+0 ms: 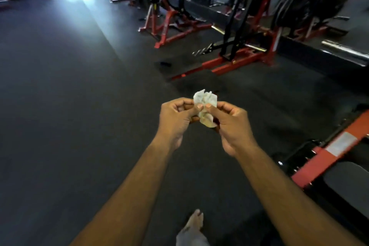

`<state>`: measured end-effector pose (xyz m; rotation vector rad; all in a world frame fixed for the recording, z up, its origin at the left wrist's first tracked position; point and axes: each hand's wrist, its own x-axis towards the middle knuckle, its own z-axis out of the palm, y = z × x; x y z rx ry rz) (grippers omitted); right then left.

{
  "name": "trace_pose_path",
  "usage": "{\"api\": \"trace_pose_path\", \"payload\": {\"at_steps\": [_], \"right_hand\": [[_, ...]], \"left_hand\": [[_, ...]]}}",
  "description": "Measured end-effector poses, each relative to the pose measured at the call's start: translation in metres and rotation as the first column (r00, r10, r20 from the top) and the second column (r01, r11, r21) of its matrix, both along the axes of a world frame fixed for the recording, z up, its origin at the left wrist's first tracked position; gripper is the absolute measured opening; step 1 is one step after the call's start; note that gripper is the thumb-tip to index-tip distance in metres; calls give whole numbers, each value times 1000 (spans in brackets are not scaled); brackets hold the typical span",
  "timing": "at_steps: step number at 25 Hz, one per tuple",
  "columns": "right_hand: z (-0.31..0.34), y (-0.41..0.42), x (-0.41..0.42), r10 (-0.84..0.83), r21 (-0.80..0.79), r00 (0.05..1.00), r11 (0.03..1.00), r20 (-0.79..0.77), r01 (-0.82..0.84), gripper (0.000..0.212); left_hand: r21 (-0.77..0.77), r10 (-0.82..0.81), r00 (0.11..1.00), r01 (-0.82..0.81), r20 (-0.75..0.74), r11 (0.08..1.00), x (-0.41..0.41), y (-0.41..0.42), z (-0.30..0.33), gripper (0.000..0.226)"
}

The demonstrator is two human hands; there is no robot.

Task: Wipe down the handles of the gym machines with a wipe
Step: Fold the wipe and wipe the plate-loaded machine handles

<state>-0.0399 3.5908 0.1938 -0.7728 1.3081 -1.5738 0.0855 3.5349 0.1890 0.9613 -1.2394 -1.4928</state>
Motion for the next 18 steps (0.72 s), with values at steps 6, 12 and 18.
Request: {"api": "trace_pose_path", "payload": {"at_steps": [6, 12, 18], "right_hand": [[-14, -152, -94, -221, -36, 975, 975, -39, 220, 21], [-1, -295, -200, -316, -43, 945, 949, -85, 313, 18], [-12, -435, -309, -428, -115, 878, 904, -216, 412, 13]], "left_hand": [[56, -150, 989, 150, 4, 987, -104, -163, -11, 10], [105, -248, 966, 254, -67, 961, -217, -315, -2, 16], [56, -177, 976, 186, -129, 981, -340, -455, -10, 35]]}}
